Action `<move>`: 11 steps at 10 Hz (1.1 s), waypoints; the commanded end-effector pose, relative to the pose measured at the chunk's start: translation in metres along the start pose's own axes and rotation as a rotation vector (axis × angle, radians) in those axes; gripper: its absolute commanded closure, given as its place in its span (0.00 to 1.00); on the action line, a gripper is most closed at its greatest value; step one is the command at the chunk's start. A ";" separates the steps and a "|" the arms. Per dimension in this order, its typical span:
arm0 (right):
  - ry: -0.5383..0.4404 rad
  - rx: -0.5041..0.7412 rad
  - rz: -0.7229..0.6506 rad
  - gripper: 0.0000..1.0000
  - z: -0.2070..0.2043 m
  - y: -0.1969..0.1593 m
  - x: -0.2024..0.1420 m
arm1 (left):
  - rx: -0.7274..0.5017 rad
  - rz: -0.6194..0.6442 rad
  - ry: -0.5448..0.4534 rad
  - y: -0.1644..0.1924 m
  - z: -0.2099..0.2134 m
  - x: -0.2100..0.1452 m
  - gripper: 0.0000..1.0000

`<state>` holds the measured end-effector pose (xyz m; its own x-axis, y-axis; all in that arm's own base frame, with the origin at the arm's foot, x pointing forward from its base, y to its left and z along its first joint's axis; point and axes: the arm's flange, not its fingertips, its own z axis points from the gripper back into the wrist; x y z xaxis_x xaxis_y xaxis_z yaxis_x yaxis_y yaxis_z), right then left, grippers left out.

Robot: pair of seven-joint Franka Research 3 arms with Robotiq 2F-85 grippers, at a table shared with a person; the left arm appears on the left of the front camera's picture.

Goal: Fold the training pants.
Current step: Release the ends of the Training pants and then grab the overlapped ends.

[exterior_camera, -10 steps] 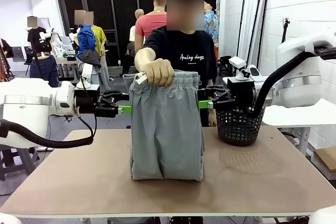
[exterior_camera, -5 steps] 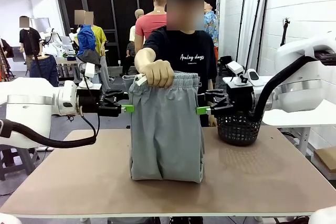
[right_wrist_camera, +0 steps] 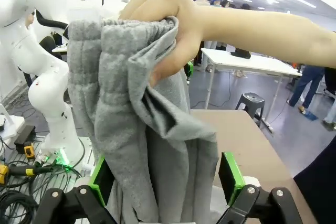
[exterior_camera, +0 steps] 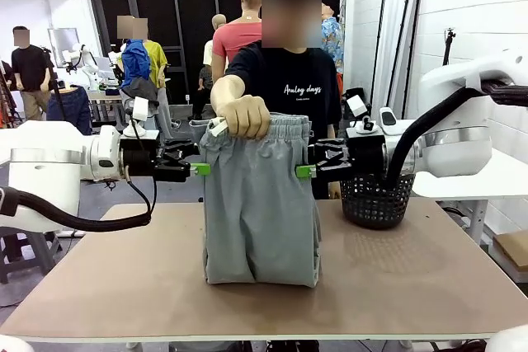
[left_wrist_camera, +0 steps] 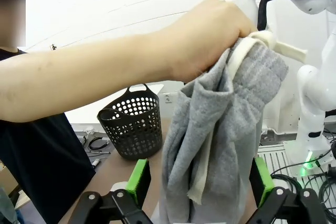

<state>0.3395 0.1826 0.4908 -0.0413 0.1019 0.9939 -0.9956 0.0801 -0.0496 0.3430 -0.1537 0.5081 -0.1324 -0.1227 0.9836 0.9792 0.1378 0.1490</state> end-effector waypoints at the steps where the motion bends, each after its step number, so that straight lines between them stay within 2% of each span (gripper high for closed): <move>1: -0.017 0.008 -0.028 0.00 0.001 0.033 -0.014 | 0.066 -0.027 -0.020 -0.075 0.022 -0.033 0.00; 5: -0.040 0.116 -0.062 0.00 0.005 0.049 -0.011 | 0.168 -0.022 -0.015 -0.068 0.017 -0.031 0.00; 8: -0.048 0.153 -0.063 0.00 0.006 0.056 -0.009 | 0.150 -0.018 -0.002 -0.063 0.011 -0.028 0.00; 11: 0.003 0.189 -0.074 0.00 0.015 0.066 -0.011 | 0.144 -0.007 0.004 -0.061 0.008 -0.028 0.00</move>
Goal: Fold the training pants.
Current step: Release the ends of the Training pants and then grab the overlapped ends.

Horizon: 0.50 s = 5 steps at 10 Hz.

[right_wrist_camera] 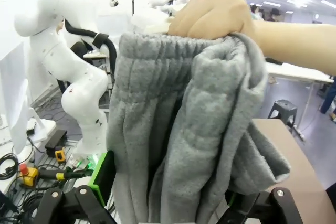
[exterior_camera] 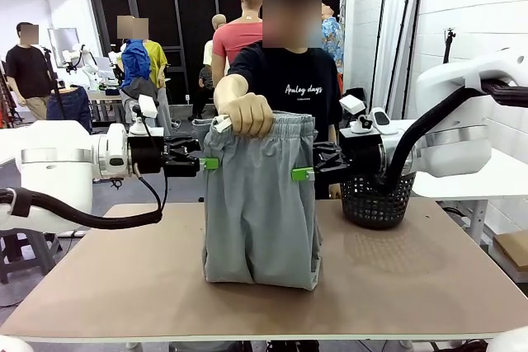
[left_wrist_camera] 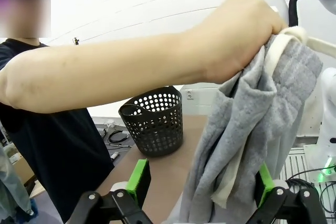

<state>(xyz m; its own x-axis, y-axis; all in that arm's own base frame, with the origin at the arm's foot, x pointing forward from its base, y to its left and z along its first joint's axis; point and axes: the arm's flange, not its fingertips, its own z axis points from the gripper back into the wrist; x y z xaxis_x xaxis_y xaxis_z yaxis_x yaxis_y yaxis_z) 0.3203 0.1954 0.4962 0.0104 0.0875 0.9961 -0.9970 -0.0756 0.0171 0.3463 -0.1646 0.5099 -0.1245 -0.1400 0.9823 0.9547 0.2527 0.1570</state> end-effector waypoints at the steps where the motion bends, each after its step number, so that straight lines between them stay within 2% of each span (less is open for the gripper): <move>1: 0.023 0.028 -0.022 0.00 0.027 0.048 -0.022 | 0.021 -0.009 -0.009 -0.060 0.024 -0.032 0.00; 5: 0.016 0.056 -0.023 0.00 0.027 0.050 -0.022 | 0.019 -0.018 -0.002 -0.062 0.019 -0.030 0.00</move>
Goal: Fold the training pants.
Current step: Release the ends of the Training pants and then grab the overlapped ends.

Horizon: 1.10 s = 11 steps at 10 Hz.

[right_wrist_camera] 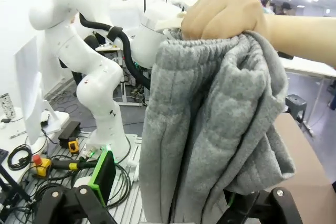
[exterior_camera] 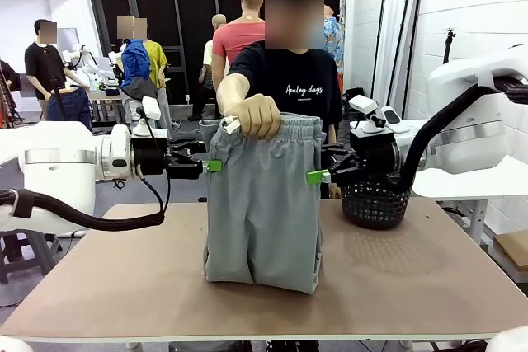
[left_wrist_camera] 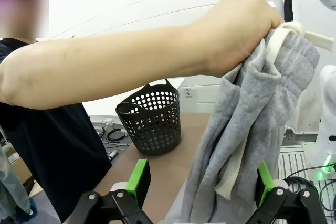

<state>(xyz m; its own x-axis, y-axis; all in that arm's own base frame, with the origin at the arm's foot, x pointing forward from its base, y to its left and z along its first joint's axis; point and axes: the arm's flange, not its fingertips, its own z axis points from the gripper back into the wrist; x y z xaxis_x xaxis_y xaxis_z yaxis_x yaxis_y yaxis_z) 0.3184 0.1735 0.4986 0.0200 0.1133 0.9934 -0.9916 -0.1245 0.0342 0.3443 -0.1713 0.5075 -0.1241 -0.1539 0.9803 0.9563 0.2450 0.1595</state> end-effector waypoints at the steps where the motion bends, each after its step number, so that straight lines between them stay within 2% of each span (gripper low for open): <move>1: -0.028 -0.021 -0.002 0.00 -0.003 0.041 -0.026 | 0.015 -0.016 -0.019 -0.061 0.023 -0.028 0.00; 3: -0.055 -0.028 -0.026 0.00 -0.016 0.030 -0.032 | -0.058 -0.017 -0.040 -0.069 0.022 -0.021 0.00; 7: -0.078 -0.021 -0.069 0.00 -0.030 0.020 -0.038 | -0.074 -0.004 -0.034 -0.076 0.028 -0.024 0.00; 11: -0.117 -0.037 -0.033 0.00 -0.034 0.008 -0.033 | -0.133 0.033 -0.015 -0.082 0.020 -0.023 0.00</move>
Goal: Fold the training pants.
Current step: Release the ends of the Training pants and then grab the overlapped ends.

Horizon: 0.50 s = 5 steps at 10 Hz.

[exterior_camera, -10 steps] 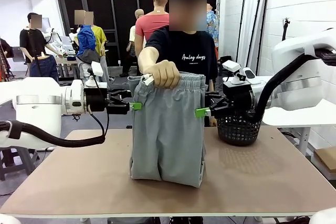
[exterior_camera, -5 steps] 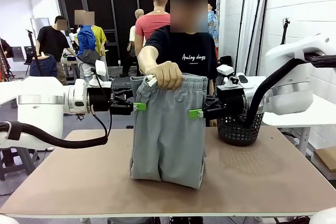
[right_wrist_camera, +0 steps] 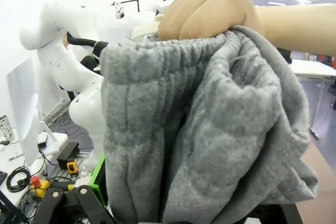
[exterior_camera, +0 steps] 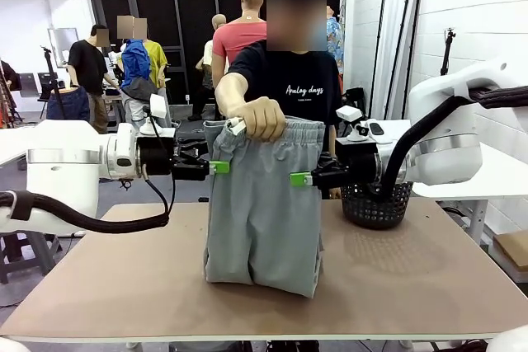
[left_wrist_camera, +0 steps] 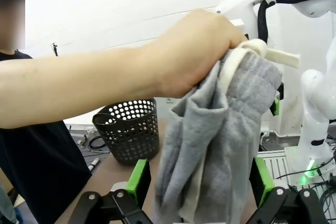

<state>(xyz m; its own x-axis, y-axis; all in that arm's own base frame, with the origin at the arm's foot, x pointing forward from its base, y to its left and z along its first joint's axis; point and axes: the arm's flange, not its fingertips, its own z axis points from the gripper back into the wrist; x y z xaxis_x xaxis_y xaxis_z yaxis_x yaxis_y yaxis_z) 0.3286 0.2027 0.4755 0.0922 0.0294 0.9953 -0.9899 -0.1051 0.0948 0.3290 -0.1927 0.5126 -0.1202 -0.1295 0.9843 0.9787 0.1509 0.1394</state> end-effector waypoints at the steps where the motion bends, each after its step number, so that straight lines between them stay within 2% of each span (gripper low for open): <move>1: -0.040 -0.024 0.047 0.00 -0.004 0.019 -0.011 | -0.056 0.040 0.014 -0.065 0.023 -0.034 0.00; 5: -0.044 -0.030 0.090 0.00 -0.010 0.005 -0.001 | -0.069 0.073 -0.012 -0.058 0.008 -0.033 0.00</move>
<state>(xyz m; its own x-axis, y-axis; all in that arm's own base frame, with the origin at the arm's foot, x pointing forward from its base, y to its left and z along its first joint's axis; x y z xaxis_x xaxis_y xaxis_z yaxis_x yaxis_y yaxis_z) 0.3293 0.2041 0.4781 0.0258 -0.0013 0.9997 -0.9949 -0.0973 0.0256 0.3236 -0.2087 0.4996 -0.0613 -0.1305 0.9896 0.9931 0.0915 0.0736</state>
